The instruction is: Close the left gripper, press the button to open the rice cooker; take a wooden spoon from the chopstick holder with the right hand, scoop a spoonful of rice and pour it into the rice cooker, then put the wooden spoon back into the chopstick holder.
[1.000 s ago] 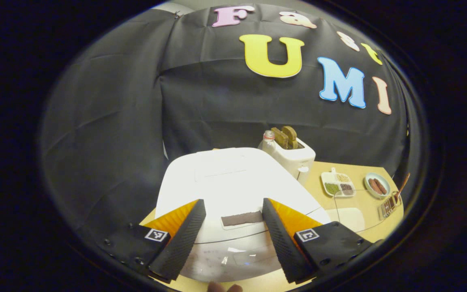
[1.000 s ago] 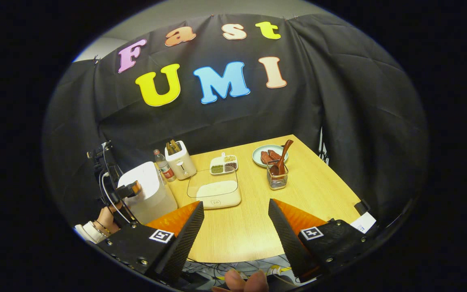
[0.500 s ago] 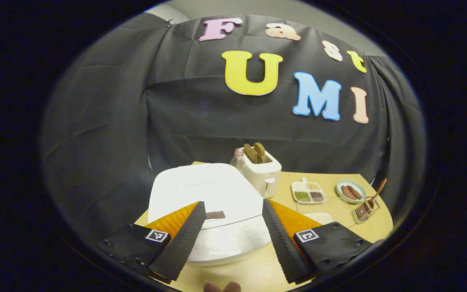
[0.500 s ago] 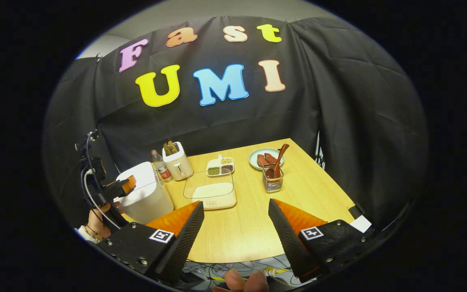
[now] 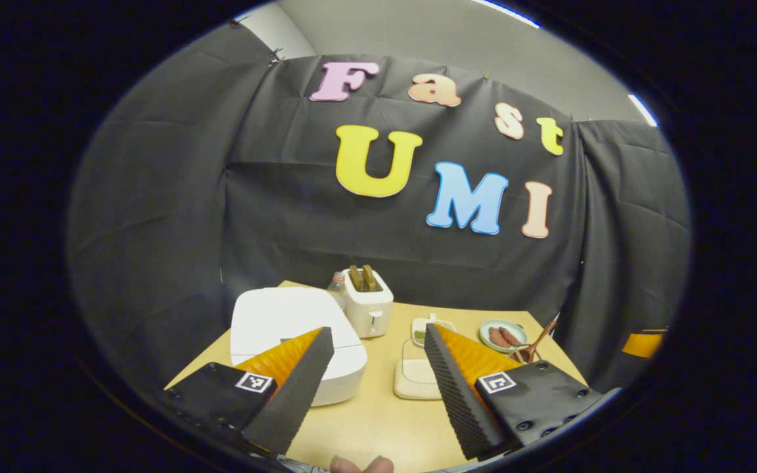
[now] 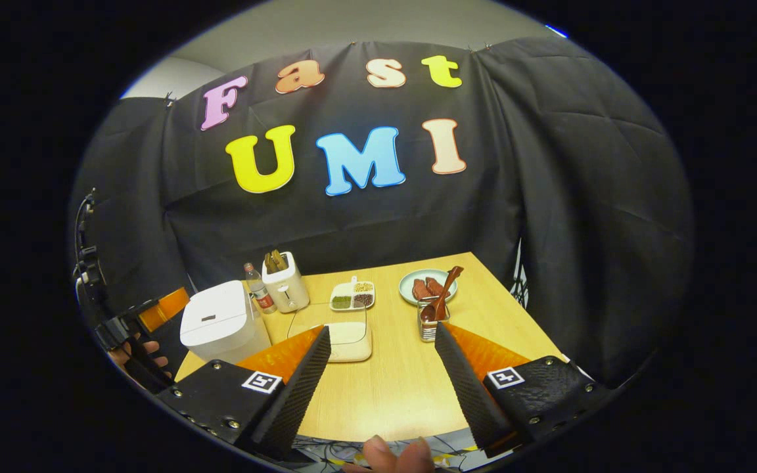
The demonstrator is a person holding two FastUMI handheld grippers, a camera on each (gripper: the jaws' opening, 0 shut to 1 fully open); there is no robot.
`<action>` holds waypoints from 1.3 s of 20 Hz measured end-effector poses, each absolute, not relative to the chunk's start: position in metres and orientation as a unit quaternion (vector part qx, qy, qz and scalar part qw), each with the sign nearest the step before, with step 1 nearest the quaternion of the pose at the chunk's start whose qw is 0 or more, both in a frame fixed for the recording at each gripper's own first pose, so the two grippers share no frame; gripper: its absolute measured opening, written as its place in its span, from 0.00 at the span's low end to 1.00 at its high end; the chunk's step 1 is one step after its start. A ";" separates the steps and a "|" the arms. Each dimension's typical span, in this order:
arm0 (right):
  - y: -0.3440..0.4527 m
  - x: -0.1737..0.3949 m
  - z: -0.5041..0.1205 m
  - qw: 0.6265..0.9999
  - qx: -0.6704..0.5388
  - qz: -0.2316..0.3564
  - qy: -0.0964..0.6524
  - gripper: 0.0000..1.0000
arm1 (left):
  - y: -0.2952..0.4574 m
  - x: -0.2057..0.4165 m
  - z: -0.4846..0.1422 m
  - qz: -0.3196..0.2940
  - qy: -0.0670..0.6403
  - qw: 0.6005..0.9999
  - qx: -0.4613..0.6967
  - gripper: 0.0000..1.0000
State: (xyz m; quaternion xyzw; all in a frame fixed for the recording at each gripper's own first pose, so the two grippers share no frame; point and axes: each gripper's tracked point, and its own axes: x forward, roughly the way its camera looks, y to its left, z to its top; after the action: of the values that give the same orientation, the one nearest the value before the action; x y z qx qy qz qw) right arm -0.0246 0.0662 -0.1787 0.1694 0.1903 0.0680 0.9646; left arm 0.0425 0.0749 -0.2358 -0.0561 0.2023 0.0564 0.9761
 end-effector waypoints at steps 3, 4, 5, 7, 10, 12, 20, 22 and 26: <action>0.013 -0.014 -0.160 0.971 0.175 0.069 0.150 0.98 | 0.029 0.027 -0.189 0.053 0.176 0.981 -0.065 0.94; -0.007 -0.010 -0.158 0.973 0.171 0.067 0.138 0.97 | 0.011 0.023 -0.173 0.052 0.163 0.983 -0.068 0.94; -0.026 -0.006 -0.152 0.976 0.167 0.066 0.124 0.98 | -0.007 0.017 -0.159 0.053 0.153 0.984 -0.068 0.98; -0.056 0.000 -0.144 0.981 0.159 0.069 0.093 0.98 | -0.041 0.005 -0.136 0.053 0.134 0.988 -0.059 0.95; -0.078 0.004 -0.142 0.982 0.156 0.083 0.065 0.97 | -0.081 -0.020 -0.115 0.067 0.123 0.990 -0.018 0.98; -0.088 0.002 -0.144 0.981 0.159 0.087 0.068 0.98 | -0.107 -0.030 -0.102 0.061 0.114 0.992 -0.002 0.94; -0.067 -0.005 -0.126 0.982 0.142 0.111 0.064 0.98 | -0.085 -0.054 -0.090 0.085 0.112 0.990 -0.010 1.00; -0.055 -0.006 -0.115 0.981 0.144 0.117 0.058 0.98 | -0.065 -0.065 -0.085 0.095 0.110 0.989 -0.011 0.98; -0.025 -0.010 -0.111 0.980 0.131 0.133 0.064 0.98 | -0.039 -0.075 -0.078 0.102 0.103 0.989 -0.002 0.94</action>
State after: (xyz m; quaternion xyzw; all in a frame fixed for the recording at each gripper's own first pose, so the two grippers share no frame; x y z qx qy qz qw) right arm -0.0105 -0.0251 -0.1109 0.1307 0.0638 0.1333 0.9803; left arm -0.0746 -0.0395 -0.0785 -0.0024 0.1031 0.1025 0.9894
